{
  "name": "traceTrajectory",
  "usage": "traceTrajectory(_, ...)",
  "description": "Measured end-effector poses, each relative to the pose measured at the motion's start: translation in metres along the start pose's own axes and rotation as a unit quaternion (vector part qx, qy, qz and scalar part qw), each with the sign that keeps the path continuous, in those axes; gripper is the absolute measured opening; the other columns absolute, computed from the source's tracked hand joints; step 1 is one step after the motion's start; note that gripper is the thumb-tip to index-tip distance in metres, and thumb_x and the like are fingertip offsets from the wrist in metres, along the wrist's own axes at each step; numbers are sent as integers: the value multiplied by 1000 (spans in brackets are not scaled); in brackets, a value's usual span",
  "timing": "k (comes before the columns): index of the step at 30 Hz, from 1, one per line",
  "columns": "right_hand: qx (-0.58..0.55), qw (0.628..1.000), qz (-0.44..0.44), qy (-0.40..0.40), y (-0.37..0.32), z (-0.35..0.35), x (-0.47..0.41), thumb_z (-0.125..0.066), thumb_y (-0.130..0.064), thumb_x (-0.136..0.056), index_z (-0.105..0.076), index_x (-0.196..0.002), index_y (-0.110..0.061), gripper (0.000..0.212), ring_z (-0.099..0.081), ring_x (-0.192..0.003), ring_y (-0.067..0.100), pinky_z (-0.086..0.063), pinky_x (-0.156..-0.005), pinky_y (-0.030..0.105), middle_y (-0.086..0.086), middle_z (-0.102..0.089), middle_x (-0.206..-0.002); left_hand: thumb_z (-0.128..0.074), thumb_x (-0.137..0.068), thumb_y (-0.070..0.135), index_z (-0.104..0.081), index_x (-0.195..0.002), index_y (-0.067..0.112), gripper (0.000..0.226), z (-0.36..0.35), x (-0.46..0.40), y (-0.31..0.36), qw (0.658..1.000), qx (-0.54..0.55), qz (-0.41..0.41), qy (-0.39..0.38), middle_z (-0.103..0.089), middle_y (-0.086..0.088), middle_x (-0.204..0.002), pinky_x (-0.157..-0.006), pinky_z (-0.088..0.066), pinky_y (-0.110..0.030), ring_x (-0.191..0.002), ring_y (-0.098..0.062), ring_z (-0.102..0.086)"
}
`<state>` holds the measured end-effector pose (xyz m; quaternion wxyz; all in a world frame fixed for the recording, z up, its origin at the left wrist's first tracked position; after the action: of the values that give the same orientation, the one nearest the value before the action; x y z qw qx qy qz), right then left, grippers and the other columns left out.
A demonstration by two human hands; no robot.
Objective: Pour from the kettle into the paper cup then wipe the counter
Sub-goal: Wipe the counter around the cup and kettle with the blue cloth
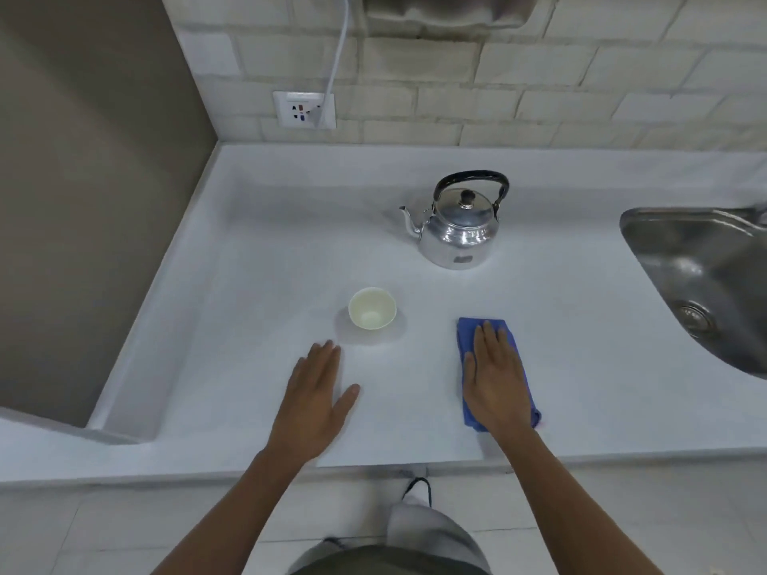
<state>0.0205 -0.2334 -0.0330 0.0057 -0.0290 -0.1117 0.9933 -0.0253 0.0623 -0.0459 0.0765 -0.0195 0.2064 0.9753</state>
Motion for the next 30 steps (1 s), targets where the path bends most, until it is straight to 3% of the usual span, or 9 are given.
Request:
traceTrajectory(6, 48, 998, -26, -16, -7, -8, 4, -5, -42, -98, -22, -152, -1, 69, -20, -146, 34, -21, -119, 45, 16, -25, -158, -21, -100, 64, -23, -158, 10, 80, -7, 8, 0, 994, -107, -12, -33, -10, -7, -168, -124, -4, -43, -155, -23, -4)
traceTrajectory(12, 49, 998, -12, -29, -22, -10, 26, -6, -40, -97, -16, -154, -9, 66, -13, -148, 31, -17, -120, 42, 9, -17, -161, -15, -98, 64, -14, -160, 11, 81, -5, 10, 4, 992, -118, -9, -43, -2, -7, -168, -126, -3, -44, -155, -21, 4)
traceTrajectory(17, -9, 1000, 17, -10, -17, -8, 65, -24, -26, -95, -34, -148, -5, 58, -30, -143, 34, -33, -113, 46, 12, -37, -153, -13, -97, 66, -10, -161, 13, 82, -6, 9, 2, 991, -123, -17, -40, 3, -6, -168, -126, -1, -44, -155, -21, 9)
traceTrajectory(21, -36, 999, 18, 5, 17, -3, 63, -28, -15, -93, -42, -140, 6, 53, -39, -136, 42, -38, -107, 53, 20, -45, -145, -12, -98, 66, -9, -161, 13, 83, -8, 9, 2, 991, -127, -22, -39, 2, -8, -168, -126, -4, -46, -155, -23, 8)
traceTrajectory(23, -20, 1000, -4, 7, 27, -4, 45, -25, -17, -95, -41, -141, 7, 54, -38, -136, 42, -36, -110, 52, 21, -43, -147, -13, -98, 66, -13, -160, 11, 83, -8, 8, 2, 991, -129, -23, -36, -2, -9, -168, -126, -6, -47, -155, -24, 3)
traceTrajectory(27, 11, 996, -84, 20, 3, -7, 20, -28, -15, -94, -26, -150, -2, 58, -19, -146, 36, -21, -119, 43, 12, -28, -157, -17, -98, 66, -18, -159, 10, 83, -9, 4, 2, 991, -132, -23, -31, -8, -10, -168, -126, -9, -48, -155, -26, -3)
traceTrajectory(30, -8, 999, -32, 31, -45, -13, 34, -22, -11, -83, -34, -148, -4, 66, -28, -142, 38, -33, -113, 45, 12, -36, -153, -16, -98, 67, -19, -159, 9, 84, -11, 4, 1, 991, -131, -26, -29, -9, -10, -168, -125, -10, -47, -155, -25, -4)
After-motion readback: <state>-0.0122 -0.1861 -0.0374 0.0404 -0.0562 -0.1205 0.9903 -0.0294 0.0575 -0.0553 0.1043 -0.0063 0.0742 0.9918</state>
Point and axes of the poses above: each hand's wrist, its own x-axis away from the middle knuckle, its own z-axis out of the back of the hand, y = z × x, the point moved 4 cm from there along -x, towards the middle knuckle
